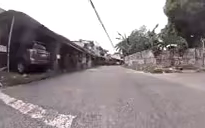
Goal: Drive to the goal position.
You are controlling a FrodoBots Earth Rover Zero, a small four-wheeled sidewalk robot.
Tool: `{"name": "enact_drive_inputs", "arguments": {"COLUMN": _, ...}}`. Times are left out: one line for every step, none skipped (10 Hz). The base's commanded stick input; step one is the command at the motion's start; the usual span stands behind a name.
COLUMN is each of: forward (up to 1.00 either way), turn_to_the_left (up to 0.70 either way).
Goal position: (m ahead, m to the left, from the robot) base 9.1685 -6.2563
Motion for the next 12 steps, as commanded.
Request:
{"name": "enact_drive_inputs", "arguments": {"forward": 0.50, "turn_to_the_left": 0.07}}
{"name": "enact_drive_inputs", "arguments": {"forward": 0.50, "turn_to_the_left": 0.07}}
{"name": "enact_drive_inputs", "arguments": {"forward": 0.50, "turn_to_the_left": 0.07}}
{"name": "enact_drive_inputs", "arguments": {"forward": 0.50, "turn_to_the_left": 0.07}}
{"name": "enact_drive_inputs", "arguments": {"forward": 0.50, "turn_to_the_left": 0.07}}
{"name": "enact_drive_inputs", "arguments": {"forward": 0.50, "turn_to_the_left": 0.07}}
{"name": "enact_drive_inputs", "arguments": {"forward": 0.50, "turn_to_the_left": 0.02}}
{"name": "enact_drive_inputs", "arguments": {"forward": 0.50, "turn_to_the_left": -0.43}}
{"name": "enact_drive_inputs", "arguments": {"forward": 0.50, "turn_to_the_left": -0.43}}
{"name": "enact_drive_inputs", "arguments": {"forward": 0.50, "turn_to_the_left": -0.32}}
{"name": "enact_drive_inputs", "arguments": {"forward": 0.50, "turn_to_the_left": -0.07}}
{"name": "enact_drive_inputs", "arguments": {"forward": 0.50, "turn_to_the_left": 0.07}}
